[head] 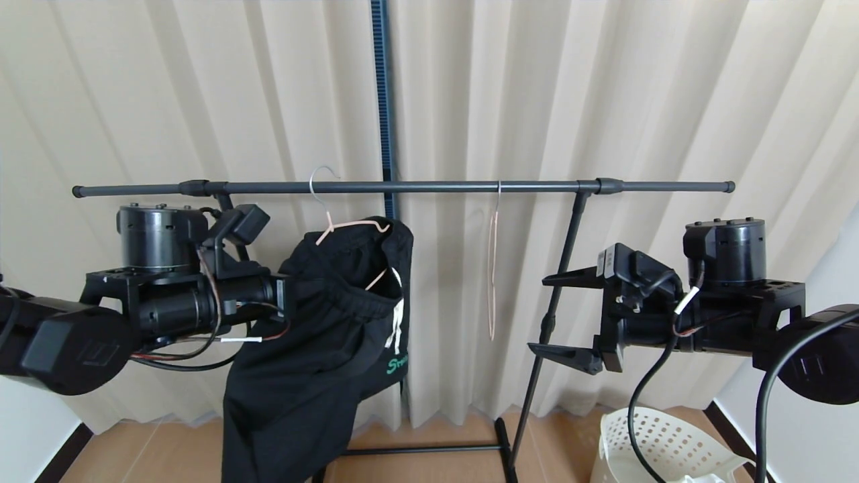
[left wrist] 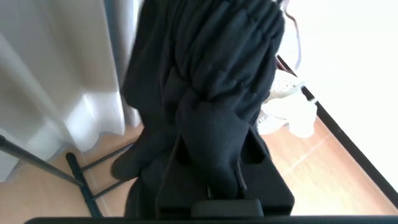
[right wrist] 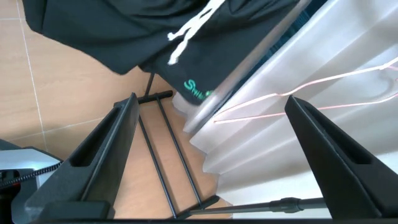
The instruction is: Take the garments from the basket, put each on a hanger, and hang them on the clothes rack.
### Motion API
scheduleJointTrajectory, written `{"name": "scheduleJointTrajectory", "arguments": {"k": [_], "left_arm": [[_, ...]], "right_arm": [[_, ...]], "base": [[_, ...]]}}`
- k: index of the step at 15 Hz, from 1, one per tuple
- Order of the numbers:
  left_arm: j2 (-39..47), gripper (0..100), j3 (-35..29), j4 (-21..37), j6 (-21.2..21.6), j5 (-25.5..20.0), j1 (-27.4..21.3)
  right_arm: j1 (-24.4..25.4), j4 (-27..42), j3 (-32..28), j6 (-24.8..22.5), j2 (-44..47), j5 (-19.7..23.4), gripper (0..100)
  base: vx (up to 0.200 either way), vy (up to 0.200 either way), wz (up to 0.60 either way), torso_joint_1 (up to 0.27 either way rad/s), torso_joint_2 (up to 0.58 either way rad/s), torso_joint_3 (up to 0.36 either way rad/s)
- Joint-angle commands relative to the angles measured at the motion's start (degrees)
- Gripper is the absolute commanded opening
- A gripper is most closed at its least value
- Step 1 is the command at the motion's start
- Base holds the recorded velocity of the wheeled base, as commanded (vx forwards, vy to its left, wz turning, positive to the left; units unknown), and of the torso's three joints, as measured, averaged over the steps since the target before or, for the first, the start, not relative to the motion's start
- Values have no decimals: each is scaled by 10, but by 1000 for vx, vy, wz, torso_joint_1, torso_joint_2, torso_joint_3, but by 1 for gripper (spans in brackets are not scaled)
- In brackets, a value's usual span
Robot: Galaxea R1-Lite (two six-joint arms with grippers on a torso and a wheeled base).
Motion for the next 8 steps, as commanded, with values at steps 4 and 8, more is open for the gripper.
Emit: {"name": "scheduleJointTrajectory", "arguments": {"k": [4,8], "left_arm": [[90,0,-74,-1,-23,32,-10],[133,0,-125,-2,-25,31,-9]], "right_arm": [[0,0,0,0,2,0,100],[0,0,1,0,2,0,100]], "base": [[0,0,0,0,0,0],[0,0,0,0,0,0]]}}
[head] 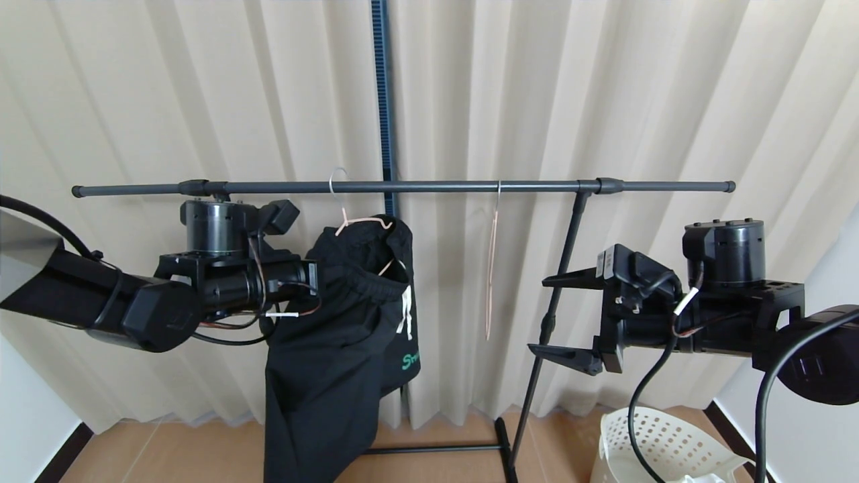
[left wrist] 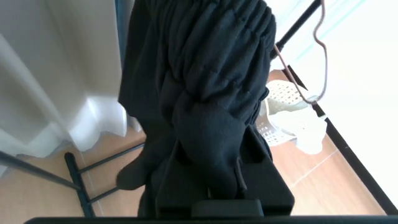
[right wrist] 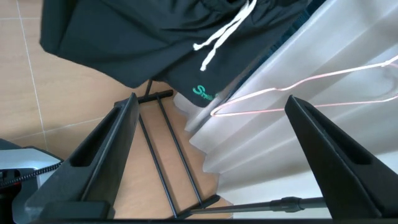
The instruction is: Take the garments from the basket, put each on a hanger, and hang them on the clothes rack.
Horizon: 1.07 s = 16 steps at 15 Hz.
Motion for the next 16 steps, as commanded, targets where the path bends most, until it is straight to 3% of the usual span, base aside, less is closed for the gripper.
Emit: {"name": "scheduleJointTrajectory", "arguments": {"k": [1,10,16], "left_arm": [[37,0,-30,-1,-1,1,1],[155,0,-164,0,-14,2,3],[174,0,-174,0,-14,3,6]], "right_arm": [[0,0,0,0,1,0,100],[0,0,-1,0,5,-4,100],[0,0,-2,0,10,-4,100]], "base": [[0,0,0,0,0,0],[0,0,0,0,0,0],[0,0,0,0,0,0]]}}
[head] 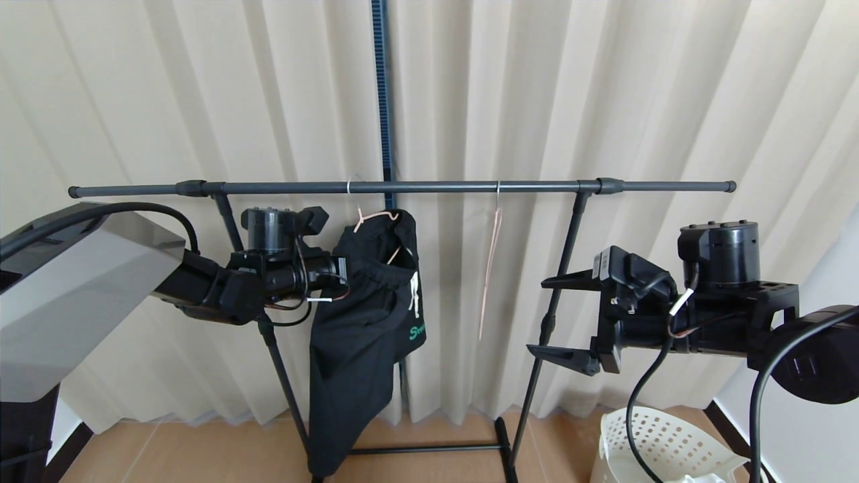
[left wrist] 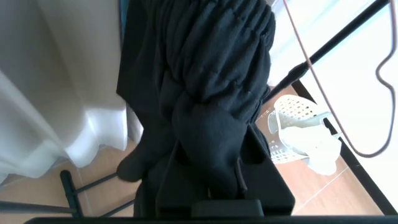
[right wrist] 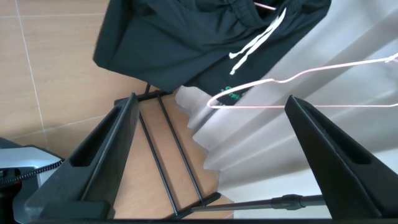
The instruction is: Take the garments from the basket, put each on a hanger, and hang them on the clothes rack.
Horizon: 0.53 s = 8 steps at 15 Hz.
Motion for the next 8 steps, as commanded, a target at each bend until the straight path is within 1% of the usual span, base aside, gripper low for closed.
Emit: {"name": "scheduleJointTrajectory", "arguments": {"k": [1,5,8], "left_arm": [[4,0,0,1,-1,0,2],[4,0,-19,0,-30,0,5],[7,0,-34,1,-30,-1,5]], "right_arm": [[0,0,0,0,2,0,100],[1,-3,1,-1,8,-2,100],[1,-3,1,-1,8,-2,100]], "base": [[0,0,0,0,0,0],[0,0,0,0,0,0],[0,0,0,0,0,0]]}}
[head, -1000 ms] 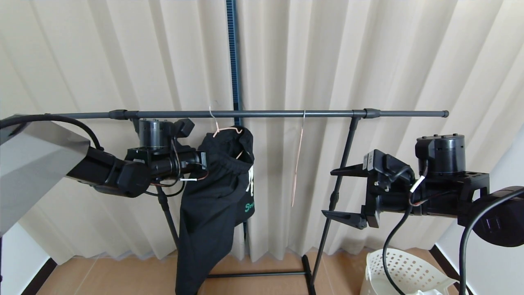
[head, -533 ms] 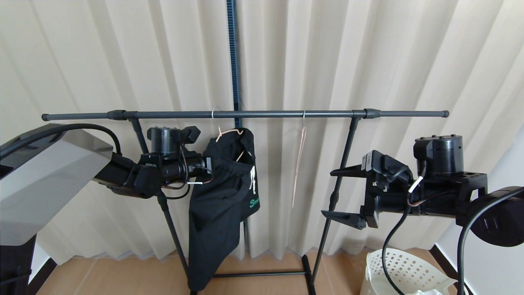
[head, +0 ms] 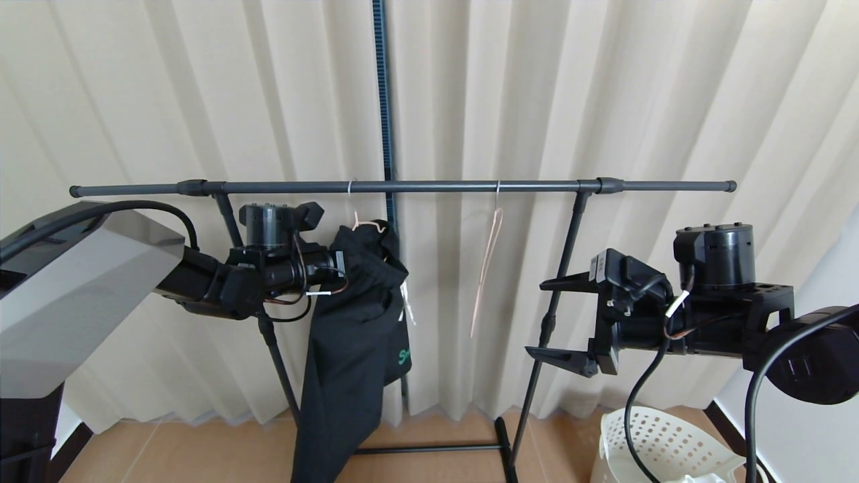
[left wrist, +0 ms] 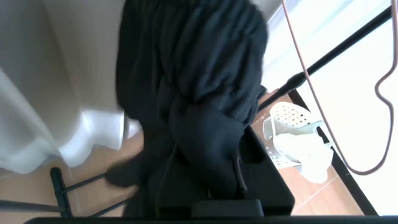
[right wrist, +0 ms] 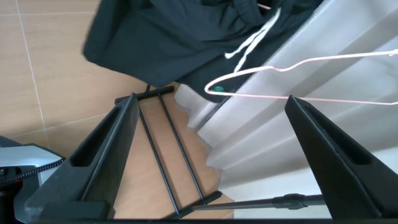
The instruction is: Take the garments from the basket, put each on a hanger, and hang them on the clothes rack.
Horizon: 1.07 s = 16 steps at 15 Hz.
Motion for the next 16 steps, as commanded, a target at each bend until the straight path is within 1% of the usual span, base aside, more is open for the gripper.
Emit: {"name": "scheduleJointTrajectory", "arguments": {"k": [1,5,6,8,13,15,16], "left_arm": [[5,0,-14,-2,0,0,0],[13,0,-14,-2,0,0,0],[10,100,-13,-2,0,0,0],[5,100,-2,-2,0,0,1],[-89,100,91,-1,5,-6,5],[-174,100,154,-1,15,-7,9],[-223,100,194,0,24,-7,11]], "right_arm": [[0,0,1,0,1,0,100],[0,0,0,0,1,0,100],[0,0,1,0,2,0,100],[0,0,1,0,2,0,100],[0,0,1,0,-2,0,100],[1,0,-1,3,-8,-2,100],[1,0,-2,15,-16,-3,100]], "base": [[0,0,0,0,0,0],[0,0,0,0,0,0],[0,0,0,0,0,0],[0,0,0,0,0,0],[0,0,0,0,0,0],[0,0,0,0,0,0],[0,0,0,0,0,0]]}}
